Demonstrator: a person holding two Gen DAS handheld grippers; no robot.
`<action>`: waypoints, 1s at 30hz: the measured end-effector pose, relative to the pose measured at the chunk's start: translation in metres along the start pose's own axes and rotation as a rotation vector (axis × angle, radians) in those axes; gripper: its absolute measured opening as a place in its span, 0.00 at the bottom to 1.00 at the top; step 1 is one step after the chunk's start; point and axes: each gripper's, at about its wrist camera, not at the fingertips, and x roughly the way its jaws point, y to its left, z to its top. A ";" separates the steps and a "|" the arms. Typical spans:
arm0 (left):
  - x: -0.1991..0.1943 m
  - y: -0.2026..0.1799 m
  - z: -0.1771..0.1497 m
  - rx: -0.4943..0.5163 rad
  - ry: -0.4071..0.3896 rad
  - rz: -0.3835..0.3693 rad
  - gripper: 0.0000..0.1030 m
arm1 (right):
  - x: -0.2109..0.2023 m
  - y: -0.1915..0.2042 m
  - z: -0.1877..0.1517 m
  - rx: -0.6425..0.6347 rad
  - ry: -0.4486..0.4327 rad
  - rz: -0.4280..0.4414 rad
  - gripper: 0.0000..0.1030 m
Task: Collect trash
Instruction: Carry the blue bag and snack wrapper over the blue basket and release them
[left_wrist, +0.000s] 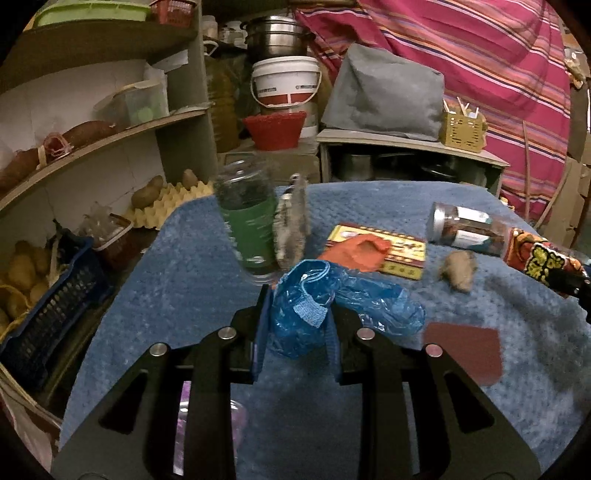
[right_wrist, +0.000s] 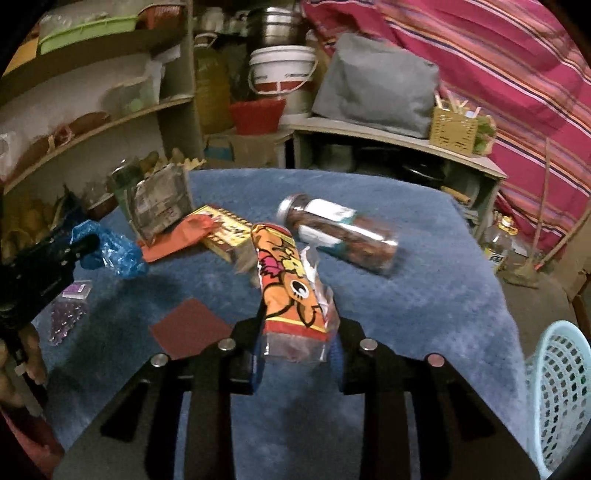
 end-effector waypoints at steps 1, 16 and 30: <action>-0.002 -0.004 0.001 0.003 0.000 -0.004 0.25 | -0.005 -0.006 -0.002 0.004 -0.003 -0.003 0.27; -0.034 -0.138 0.009 0.087 -0.008 -0.137 0.25 | -0.070 -0.133 -0.048 0.161 -0.050 -0.108 0.27; -0.062 -0.303 0.002 0.178 -0.023 -0.334 0.25 | -0.135 -0.264 -0.101 0.275 -0.044 -0.332 0.27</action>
